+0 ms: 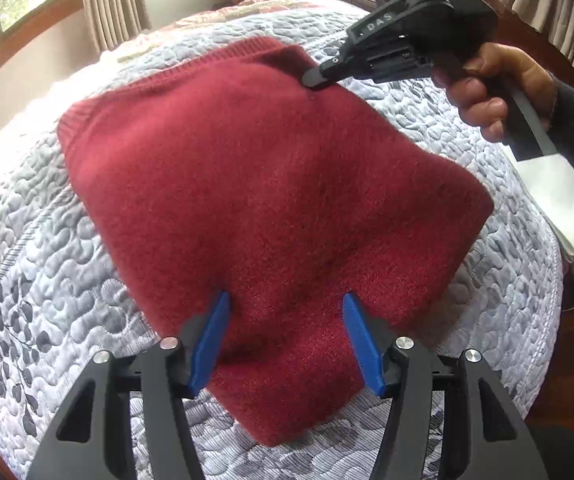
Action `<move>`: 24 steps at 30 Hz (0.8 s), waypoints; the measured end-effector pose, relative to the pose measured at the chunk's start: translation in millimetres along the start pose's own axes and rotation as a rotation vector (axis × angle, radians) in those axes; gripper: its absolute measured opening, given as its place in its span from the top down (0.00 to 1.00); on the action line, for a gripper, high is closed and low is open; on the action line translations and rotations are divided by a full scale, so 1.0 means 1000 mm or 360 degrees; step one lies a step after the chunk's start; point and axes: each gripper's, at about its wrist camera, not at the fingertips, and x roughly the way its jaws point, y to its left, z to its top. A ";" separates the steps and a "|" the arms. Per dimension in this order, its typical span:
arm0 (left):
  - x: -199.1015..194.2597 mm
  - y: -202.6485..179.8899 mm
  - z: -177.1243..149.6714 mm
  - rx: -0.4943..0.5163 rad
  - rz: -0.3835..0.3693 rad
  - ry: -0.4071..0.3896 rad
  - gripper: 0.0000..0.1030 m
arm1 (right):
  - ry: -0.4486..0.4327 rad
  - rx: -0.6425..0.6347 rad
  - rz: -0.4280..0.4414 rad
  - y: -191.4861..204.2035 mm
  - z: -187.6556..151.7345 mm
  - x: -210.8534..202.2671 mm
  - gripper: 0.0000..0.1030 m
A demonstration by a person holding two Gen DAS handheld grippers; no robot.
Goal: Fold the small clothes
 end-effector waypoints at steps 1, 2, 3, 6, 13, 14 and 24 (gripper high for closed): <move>-0.006 0.003 0.002 -0.0046 -0.0044 0.0000 0.43 | -0.0016 0.0004 0.0031 0.005 -0.006 -0.011 0.91; -0.016 0.007 0.004 -0.0094 -0.0082 -0.0014 0.42 | -0.0024 -0.0001 0.0114 0.013 -0.015 -0.024 0.90; -0.028 0.011 0.005 -0.0135 -0.0117 -0.0058 0.40 | -0.0011 -0.0027 0.0174 0.024 -0.025 -0.034 0.87; -0.059 0.038 0.009 -0.0372 -0.0217 -0.0222 0.33 | 0.0128 -0.0094 0.0243 0.043 -0.065 -0.031 0.85; -0.020 0.092 -0.001 -0.0798 -0.0270 -0.0085 0.33 | 0.0231 0.0041 0.0130 -0.011 -0.104 -0.006 1.00; -0.014 0.097 -0.005 -0.0840 -0.0272 -0.0053 0.34 | 0.0221 0.0056 0.0133 -0.013 -0.103 -0.014 1.00; -0.021 0.175 -0.041 -0.1489 -0.0762 -0.0203 0.20 | 0.0140 0.0341 0.0284 -0.048 -0.069 -0.047 0.26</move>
